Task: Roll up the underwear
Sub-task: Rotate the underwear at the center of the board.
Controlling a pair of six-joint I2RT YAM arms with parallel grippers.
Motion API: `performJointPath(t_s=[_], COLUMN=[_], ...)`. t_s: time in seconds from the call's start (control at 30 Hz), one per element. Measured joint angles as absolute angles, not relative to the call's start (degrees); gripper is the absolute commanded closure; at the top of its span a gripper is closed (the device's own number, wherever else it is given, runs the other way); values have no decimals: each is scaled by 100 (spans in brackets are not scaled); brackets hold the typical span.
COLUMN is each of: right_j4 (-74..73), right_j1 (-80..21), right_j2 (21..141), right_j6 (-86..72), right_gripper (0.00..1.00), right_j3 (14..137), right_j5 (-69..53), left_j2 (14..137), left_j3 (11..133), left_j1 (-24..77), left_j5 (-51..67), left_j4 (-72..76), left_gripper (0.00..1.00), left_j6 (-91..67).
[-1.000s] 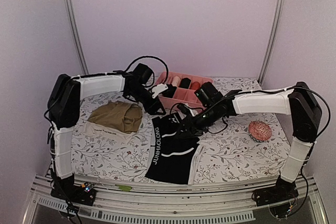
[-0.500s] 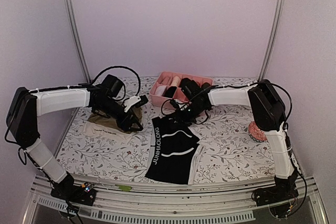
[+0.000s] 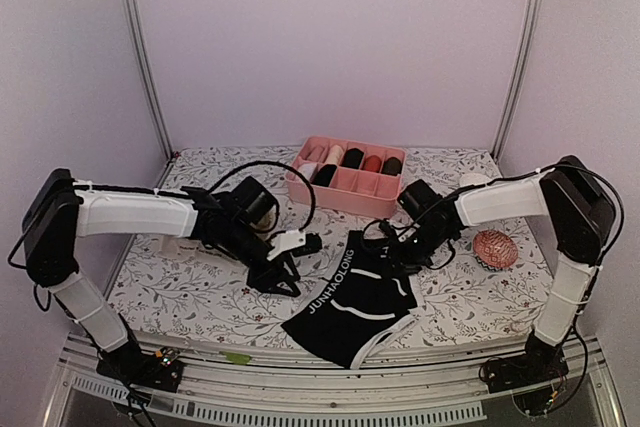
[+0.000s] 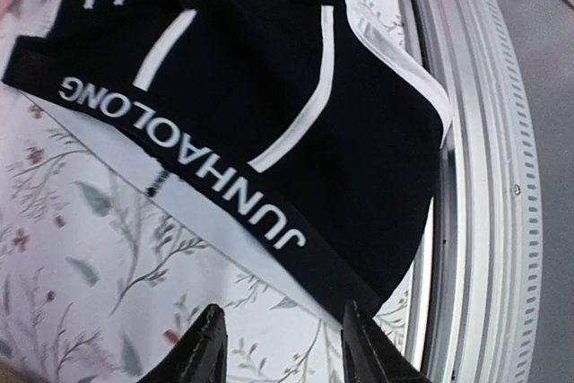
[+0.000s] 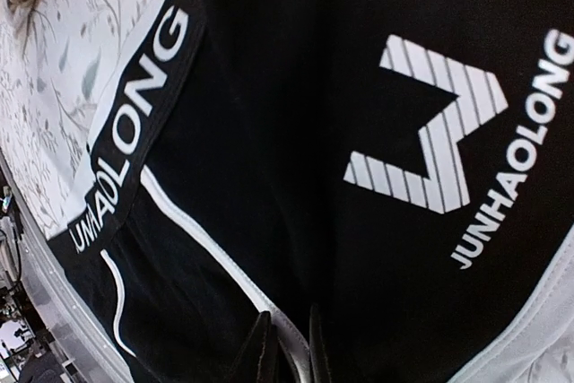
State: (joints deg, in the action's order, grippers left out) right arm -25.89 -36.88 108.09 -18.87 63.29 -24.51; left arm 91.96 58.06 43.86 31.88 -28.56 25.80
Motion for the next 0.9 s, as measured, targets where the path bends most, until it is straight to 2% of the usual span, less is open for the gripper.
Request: performJointPath(t_s=[0.1, 0.23, 0.5, 0.73, 0.9], right_j4=[-2738, -2794, -2735, -2877, -2967], right_j1=[-3627, -3459, -3297, -3221, -3159], right_j2=[10248, 9747, 10438, 10875, 11087], right_j6=[-2123, -2349, -2130, -1688, -1428], right_gripper=[82, 82, 82, 82, 84], right_j3=[5843, 5872, 6772, 6794, 6796], right_j5=[-2368, -2307, -2333, -2344, -2303], left_j2=[9712, 10333, 10626, 10766, 11260], left_j3=[5861, 5968, 5994, 6200, 6923], left_j1=[4912, 5301, 5312, 4346, 3463], left_j5=[3140, 3059, 2626, 2270, 1927], left_j4=[-2698, -2609, -2615, -2661, -2707], left_gripper=[66, 70, 77, 81, 75], left_j6=[2630, 2672, 2895, 3312, 3540])
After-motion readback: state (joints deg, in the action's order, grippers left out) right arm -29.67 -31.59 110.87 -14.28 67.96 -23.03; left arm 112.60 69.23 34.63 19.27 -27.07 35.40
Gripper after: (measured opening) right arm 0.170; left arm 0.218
